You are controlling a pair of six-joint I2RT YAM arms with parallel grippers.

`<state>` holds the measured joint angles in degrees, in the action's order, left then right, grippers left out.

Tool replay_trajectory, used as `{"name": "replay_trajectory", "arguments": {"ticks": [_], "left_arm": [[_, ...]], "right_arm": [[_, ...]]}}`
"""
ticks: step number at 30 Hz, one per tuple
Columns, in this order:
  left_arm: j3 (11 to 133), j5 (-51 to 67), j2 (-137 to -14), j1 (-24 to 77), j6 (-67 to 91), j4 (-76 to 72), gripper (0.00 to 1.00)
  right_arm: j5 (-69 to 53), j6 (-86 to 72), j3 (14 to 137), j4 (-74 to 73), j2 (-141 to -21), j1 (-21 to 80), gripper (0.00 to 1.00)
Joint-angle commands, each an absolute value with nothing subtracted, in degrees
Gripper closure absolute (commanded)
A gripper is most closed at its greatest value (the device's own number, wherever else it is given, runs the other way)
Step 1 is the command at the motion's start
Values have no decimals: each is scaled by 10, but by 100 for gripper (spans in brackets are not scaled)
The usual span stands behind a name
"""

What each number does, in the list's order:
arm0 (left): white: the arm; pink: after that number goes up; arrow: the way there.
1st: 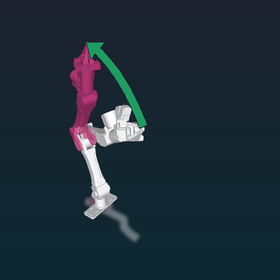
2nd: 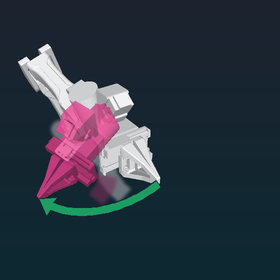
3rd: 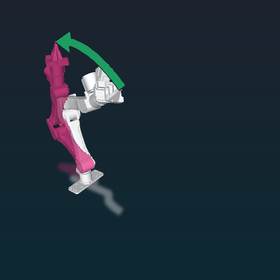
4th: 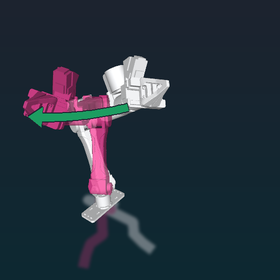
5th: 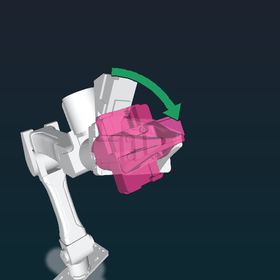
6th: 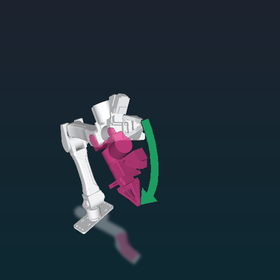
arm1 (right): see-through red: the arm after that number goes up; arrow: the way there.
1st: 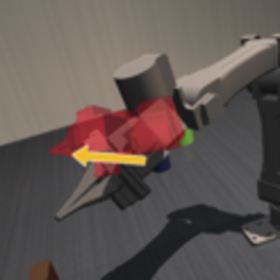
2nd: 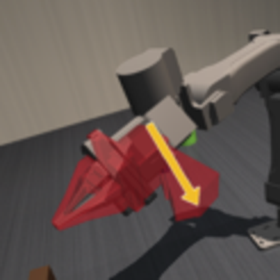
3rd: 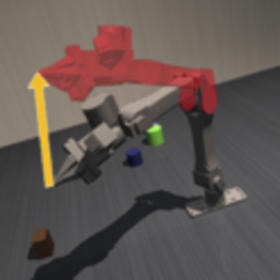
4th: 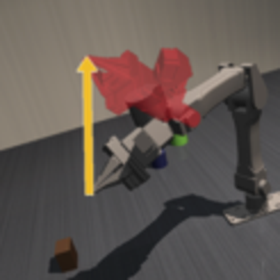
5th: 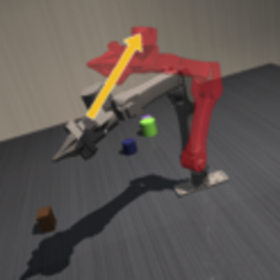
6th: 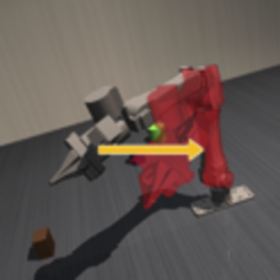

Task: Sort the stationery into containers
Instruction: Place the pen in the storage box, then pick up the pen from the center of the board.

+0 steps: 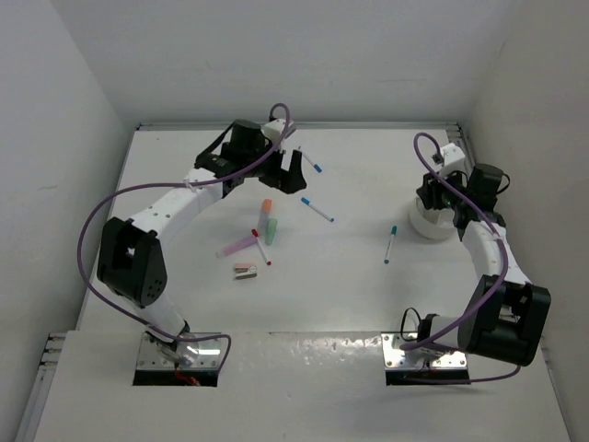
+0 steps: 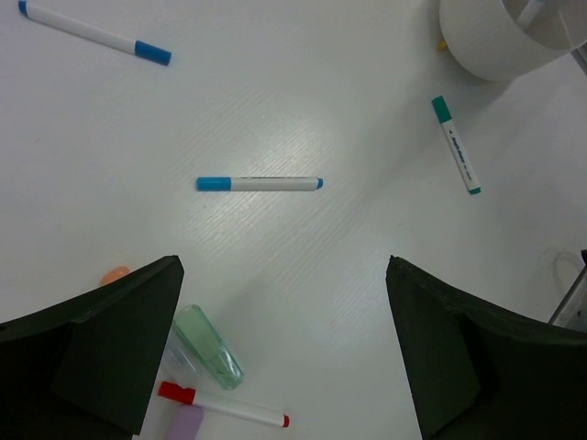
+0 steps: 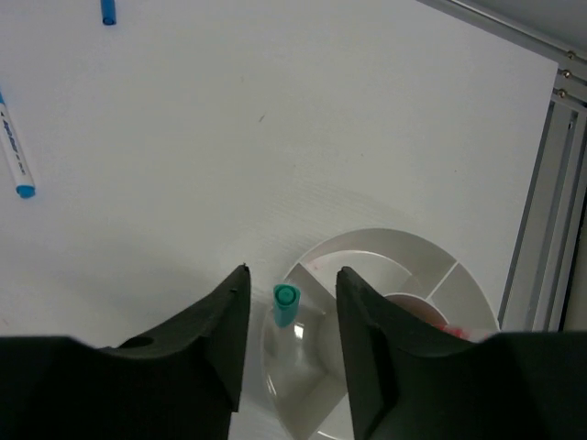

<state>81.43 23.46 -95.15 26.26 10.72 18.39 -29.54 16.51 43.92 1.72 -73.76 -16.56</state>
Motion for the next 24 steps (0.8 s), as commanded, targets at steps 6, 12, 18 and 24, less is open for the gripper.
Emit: {"name": "replay_trajectory", "arguments": {"ticks": [6, 12, 18, 24], "left_arm": [[913, 254, -1029, 280, -143, 303, 8], [1049, 264, -1164, 290, -351, 453, 36], [1023, 309, -1180, 285, -427, 370, 45], [1085, 345, -1252, 287, -477, 377, 47]], "right_arm": [[-302, 126, 491, 13, -708, -147, 51], [-321, 23, 546, -29, -682, -130, 50], [-345, -48, 567, -71, -659, -124, 50], [-364, -68, 570, -108, -646, -125, 50]]}}
